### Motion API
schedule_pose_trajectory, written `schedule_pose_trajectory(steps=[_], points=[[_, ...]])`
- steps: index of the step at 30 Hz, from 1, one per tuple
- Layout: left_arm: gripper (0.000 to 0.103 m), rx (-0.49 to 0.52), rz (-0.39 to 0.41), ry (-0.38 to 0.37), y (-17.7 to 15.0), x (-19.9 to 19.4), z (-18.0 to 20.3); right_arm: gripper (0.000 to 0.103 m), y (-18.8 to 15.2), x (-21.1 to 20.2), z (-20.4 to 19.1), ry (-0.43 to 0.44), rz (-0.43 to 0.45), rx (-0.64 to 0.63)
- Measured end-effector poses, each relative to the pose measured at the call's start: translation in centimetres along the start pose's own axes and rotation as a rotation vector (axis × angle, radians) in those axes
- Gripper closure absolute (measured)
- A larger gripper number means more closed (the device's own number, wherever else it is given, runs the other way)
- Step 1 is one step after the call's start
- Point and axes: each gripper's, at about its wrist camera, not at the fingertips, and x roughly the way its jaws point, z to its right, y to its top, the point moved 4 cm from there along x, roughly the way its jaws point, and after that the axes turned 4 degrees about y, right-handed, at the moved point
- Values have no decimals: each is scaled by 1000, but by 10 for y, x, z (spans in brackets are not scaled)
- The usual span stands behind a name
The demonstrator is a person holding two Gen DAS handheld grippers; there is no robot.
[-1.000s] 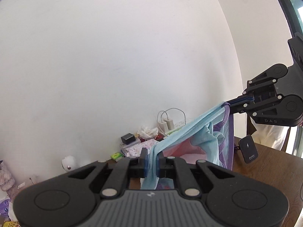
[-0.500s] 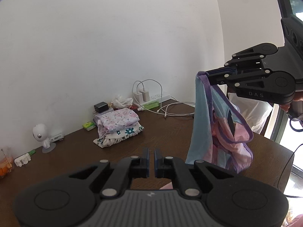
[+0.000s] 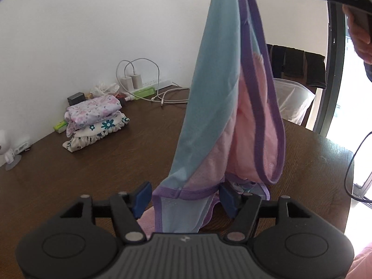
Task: Fold clothes
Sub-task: 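Raise the garment high with both grippers to hang it open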
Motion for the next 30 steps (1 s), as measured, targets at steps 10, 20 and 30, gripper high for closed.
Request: schedule_pose_trajectory(steps=[10, 20, 30], points=[[101, -40, 106, 69, 19, -17, -18, 100, -4, -19, 18, -87, -11, -18], [102, 25, 363, 352, 101, -141, -56, 100, 25, -47, 46, -210, 55, -53], [101, 88, 486, 478, 75, -251, -20, 100, 43, -105, 9, -157, 125, -126]])
